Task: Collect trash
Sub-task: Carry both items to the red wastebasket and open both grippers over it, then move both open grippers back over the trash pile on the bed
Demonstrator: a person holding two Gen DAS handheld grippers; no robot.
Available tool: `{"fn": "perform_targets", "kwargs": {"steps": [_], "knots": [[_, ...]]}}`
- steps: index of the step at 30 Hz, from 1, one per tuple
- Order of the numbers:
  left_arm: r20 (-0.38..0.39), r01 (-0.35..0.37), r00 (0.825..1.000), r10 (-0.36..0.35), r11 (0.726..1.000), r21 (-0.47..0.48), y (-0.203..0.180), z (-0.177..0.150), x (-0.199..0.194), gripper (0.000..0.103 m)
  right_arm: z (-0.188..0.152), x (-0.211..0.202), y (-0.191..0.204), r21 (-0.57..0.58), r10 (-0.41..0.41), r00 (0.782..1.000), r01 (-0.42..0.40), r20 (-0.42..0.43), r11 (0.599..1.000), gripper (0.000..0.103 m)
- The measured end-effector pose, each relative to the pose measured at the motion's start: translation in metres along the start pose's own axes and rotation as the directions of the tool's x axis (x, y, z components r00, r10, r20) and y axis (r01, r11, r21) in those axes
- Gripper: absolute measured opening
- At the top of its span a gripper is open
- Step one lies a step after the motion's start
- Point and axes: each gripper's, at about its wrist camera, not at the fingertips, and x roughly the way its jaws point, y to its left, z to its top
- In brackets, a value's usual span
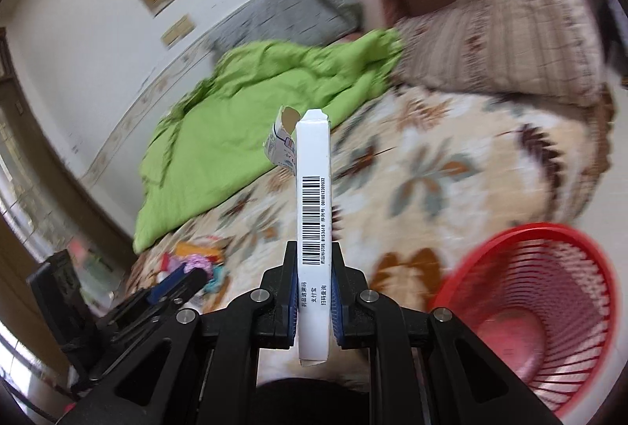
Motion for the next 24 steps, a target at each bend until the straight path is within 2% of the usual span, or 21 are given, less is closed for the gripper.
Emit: {"fn": "perform_targets", "kwargs": {"steps": [5,11,14,16,18,19,20,22,24], "knots": [[-0.053,0.147,0.988,-0.144,0.987,0.069,-0.064,0.011,0.016,0.026,0.002,-0.032,-0.053,0.081,-0.092,0.995,0.09,0.025,0.993,0.014],[-0.161,0.325,0.937,-0.31,0.943,0.077,-0.132,0.013,0.046,0.026,-0.004,-0.052,-0.106,0.172,-0.178,0.984,0.173,0.015,0.97,0.014],[-0.215,0.364,0.915,-0.342,0.928,0.072,-0.156,0.009,0.063,0.026,-0.006,-0.055,-0.12,0.192,-0.203,0.979,0.198,0.004,0.961,0.014],[-0.231,0.376,0.906,-0.353,0.925,0.061,-0.16,0.005,0.069,0.026,-0.009,-0.056,-0.125,0.194,-0.222,0.975,0.219,-0.003,0.956,0.016],[-0.245,0.387,0.898,-0.364,0.921,0.049,-0.164,0.005,0.076,0.031,-0.011,-0.054,-0.131,0.205,-0.24,0.971,0.238,-0.015,0.949,0.016],[-0.25,0.392,0.895,-0.37,0.919,0.042,-0.164,0.004,0.078,0.04,-0.013,-0.054,-0.134,0.214,-0.247,0.969,0.246,-0.022,0.945,0.017],[-0.248,0.39,0.896,-0.369,0.92,0.039,-0.165,0.004,0.078,0.052,-0.013,-0.053,-0.136,0.221,-0.249,0.968,0.25,-0.031,0.943,0.019],[-0.23,0.385,0.901,-0.368,0.922,0.035,-0.162,0.004,0.074,0.056,-0.014,-0.052,-0.139,0.234,-0.252,0.967,0.254,-0.041,0.939,0.025],[-0.223,0.374,0.907,-0.357,0.927,0.038,-0.156,0.005,0.071,0.056,-0.013,-0.052,-0.137,0.233,-0.245,0.969,0.247,-0.037,0.941,0.026]]}}
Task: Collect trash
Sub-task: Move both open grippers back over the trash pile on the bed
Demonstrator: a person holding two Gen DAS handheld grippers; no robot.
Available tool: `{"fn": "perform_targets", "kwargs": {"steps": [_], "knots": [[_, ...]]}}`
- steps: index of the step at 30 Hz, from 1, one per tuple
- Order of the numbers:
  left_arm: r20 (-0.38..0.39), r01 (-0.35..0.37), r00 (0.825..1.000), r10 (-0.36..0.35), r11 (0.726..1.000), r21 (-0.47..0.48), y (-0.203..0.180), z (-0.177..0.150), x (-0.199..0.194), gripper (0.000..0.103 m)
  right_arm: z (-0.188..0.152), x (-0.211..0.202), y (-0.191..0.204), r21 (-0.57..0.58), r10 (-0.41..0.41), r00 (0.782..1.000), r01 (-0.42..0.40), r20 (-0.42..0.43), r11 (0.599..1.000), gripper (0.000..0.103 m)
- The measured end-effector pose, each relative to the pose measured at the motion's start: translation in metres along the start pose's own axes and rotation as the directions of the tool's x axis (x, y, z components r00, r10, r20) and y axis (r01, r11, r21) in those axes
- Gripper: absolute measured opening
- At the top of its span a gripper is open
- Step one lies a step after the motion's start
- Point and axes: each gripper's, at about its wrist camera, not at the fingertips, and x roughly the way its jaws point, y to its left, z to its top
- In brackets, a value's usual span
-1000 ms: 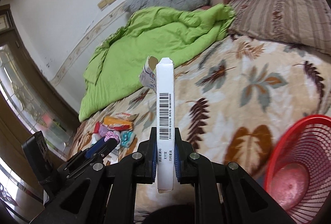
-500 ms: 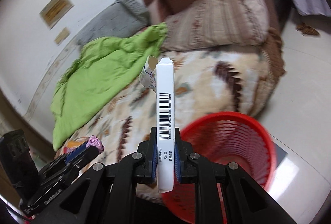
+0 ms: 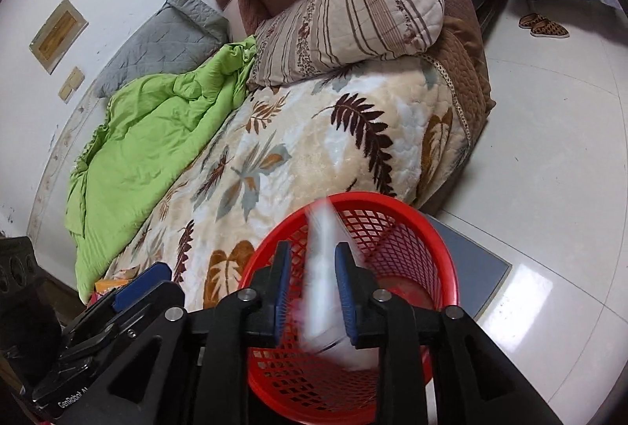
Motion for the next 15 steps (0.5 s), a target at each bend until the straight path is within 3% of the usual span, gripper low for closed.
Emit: {"fn": "perform_targets", "kwargs": {"steps": [4,8,15], "knots": [[0.025,-0.037,0.999,0.038,0.998,-0.041,0.017,-0.005,-0.016,0.06,0.002,-0.001,0.015,-0.028,0.01,1.0,-0.01,0.004,1.0,0.027],[0.057,-0.099,0.993,0.104,0.992,-0.083,0.04,-0.011,-0.039,0.062,-0.001,0.002,0.042,-0.092,0.026,1.0,-0.026,-0.006,0.995,0.039],[0.082,-0.244,0.961,0.265,0.948,-0.205,0.098,-0.03,-0.094,0.063,-0.016,0.021,0.105,-0.232,0.084,0.995,-0.096,-0.061,0.968,0.04]]}}
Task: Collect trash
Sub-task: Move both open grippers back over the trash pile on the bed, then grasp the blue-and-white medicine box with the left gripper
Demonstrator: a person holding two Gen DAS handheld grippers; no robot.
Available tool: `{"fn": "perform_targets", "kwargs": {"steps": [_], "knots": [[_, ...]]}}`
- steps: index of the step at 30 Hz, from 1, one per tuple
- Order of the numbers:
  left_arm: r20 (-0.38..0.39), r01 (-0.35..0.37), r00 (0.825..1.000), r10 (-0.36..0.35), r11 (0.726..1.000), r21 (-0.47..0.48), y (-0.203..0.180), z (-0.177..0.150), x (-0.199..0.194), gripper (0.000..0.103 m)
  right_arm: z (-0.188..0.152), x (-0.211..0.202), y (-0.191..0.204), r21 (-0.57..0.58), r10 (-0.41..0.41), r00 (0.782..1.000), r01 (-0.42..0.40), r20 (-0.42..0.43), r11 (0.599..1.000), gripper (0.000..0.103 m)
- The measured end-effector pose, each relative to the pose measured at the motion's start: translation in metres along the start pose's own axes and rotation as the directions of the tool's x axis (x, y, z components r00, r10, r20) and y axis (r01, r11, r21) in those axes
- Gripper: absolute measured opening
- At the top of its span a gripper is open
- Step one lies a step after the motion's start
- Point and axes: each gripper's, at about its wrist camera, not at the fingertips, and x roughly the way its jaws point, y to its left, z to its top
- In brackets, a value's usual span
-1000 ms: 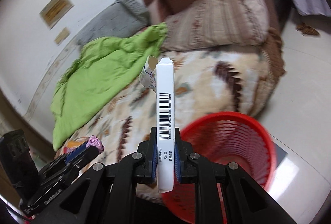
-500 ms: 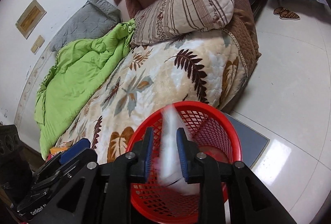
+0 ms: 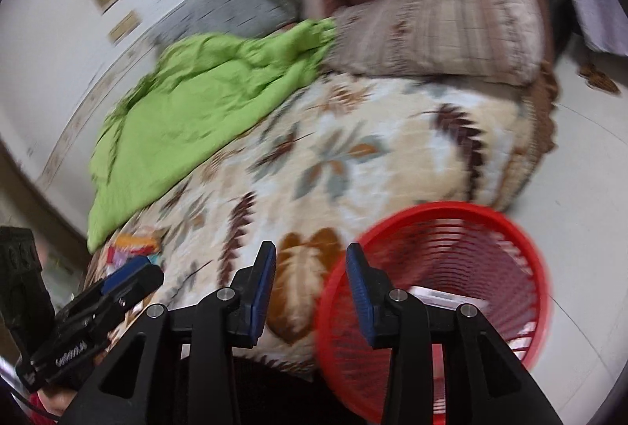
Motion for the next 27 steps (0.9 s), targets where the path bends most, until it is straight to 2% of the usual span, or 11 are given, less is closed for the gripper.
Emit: {"fn": "perform_targets", "kwargs": {"steps": [3,7,11,15,19,22,24,27], "knots": [[0.0,-0.081,0.997,0.081,0.995,-0.063,0.036,-0.006,-0.017,0.064,-0.003,0.017,0.032,-0.066,0.035,0.999,-0.037,-0.032,0.997,0.04],[0.01,-0.162,0.986,0.166,0.974,-0.158,0.087,-0.016,-0.041,0.064,-0.008,0.042,0.076,-0.133,0.094,0.993,-0.104,-0.078,0.986,0.04],[0.001,-0.245,0.968,0.252,0.938,-0.246,0.134,-0.031,-0.062,0.064,-0.015,0.066,0.115,-0.189,0.134,0.983,-0.157,-0.128,0.969,0.04],[-0.033,-0.323,0.943,0.332,0.882,-0.343,0.183,-0.049,-0.078,0.064,-0.025,0.093,0.155,-0.253,0.151,0.973,-0.193,-0.177,0.948,0.04],[-0.074,-0.375,0.919,0.388,0.797,-0.473,0.232,-0.068,-0.093,0.064,-0.04,0.121,0.189,-0.299,0.179,0.954,-0.248,-0.239,0.921,0.04],[-0.1,-0.374,0.917,0.387,0.742,-0.556,0.262,-0.077,-0.098,0.064,-0.053,0.136,0.205,-0.327,0.173,0.948,-0.258,-0.265,0.909,0.04],[-0.109,-0.381,0.913,0.393,0.725,-0.573,0.272,-0.078,-0.097,0.064,-0.06,0.144,0.208,-0.328,0.176,0.945,-0.264,-0.275,0.907,0.04],[-0.135,-0.395,0.91,0.392,0.719,-0.572,0.286,-0.065,-0.078,0.064,-0.063,0.15,0.206,-0.307,0.19,0.939,-0.278,-0.288,0.91,0.04]]}}
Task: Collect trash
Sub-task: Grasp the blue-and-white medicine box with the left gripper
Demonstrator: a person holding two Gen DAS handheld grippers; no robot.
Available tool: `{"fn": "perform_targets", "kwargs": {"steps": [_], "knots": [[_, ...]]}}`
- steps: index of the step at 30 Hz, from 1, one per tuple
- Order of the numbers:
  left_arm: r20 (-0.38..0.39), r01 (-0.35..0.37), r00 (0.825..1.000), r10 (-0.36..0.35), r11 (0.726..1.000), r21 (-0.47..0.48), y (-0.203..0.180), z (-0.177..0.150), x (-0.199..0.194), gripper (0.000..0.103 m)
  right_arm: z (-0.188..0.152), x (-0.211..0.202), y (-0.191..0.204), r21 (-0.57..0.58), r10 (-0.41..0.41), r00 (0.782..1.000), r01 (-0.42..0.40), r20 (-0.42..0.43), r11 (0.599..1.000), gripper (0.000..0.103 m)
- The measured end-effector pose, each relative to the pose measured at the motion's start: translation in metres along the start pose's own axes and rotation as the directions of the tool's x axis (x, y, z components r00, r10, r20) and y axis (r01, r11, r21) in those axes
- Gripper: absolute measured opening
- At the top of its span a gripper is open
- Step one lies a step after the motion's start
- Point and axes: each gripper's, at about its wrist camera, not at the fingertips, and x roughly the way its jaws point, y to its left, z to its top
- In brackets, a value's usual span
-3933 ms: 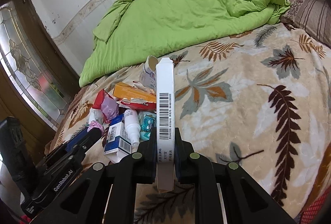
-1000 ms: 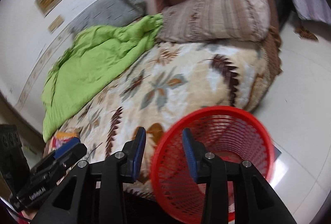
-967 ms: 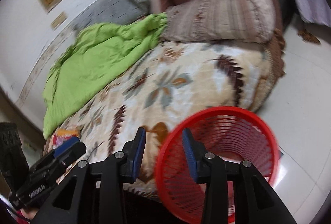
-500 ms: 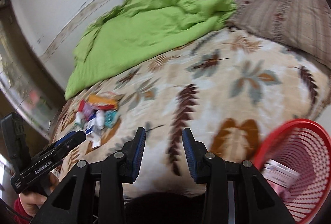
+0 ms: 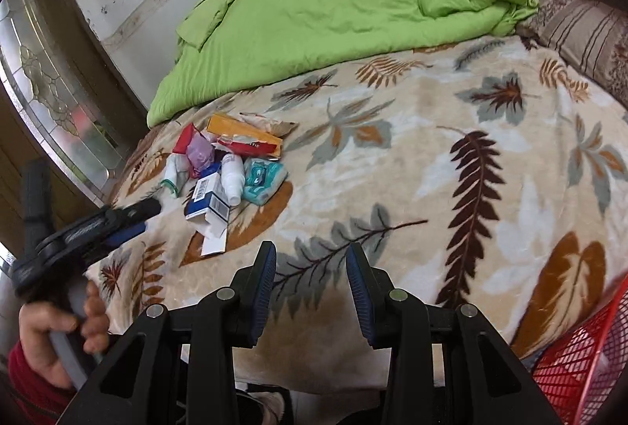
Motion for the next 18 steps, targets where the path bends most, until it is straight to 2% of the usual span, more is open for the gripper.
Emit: {"fn": "perform_targets", "kwargs": {"steps": [2,8,9,11,12,14,18], "knots": [[-0.024,0.011,1.0,-0.011,1.0,-0.004,-0.006,0.007,0.015,0.064,0.001,-0.003,-0.003,0.012,0.01,1.0,-0.011,0.017,1.0,0.04],[-0.057,-0.063,0.996,0.065,0.997,0.046,-0.023,0.019,0.065,0.062,0.001,-0.008,-0.012,0.042,0.009,1.0,-0.01,0.025,0.999,0.04],[-0.066,-0.071,0.995,0.074,0.997,0.042,-0.021,0.02,0.073,0.059,0.001,-0.009,-0.013,0.046,0.011,1.0,-0.012,0.025,0.999,0.04],[-0.08,-0.078,0.994,0.08,0.997,0.026,-0.015,0.021,0.083,0.045,0.001,-0.011,-0.016,0.055,0.017,1.0,-0.018,0.024,0.998,0.04],[-0.083,-0.074,0.994,0.075,0.997,0.018,-0.011,0.021,0.085,0.044,0.001,-0.01,-0.017,0.057,0.02,1.0,-0.021,0.021,0.998,0.04],[-0.083,-0.07,0.994,0.07,0.998,0.006,-0.004,0.022,0.09,0.035,0.001,-0.009,-0.017,0.058,0.023,1.0,-0.024,0.013,0.998,0.04],[-0.064,-0.059,0.996,0.059,0.998,0.003,0.006,0.022,0.086,0.032,0.004,0.0,-0.004,0.021,0.022,1.0,-0.021,-0.009,1.0,0.04]]}}
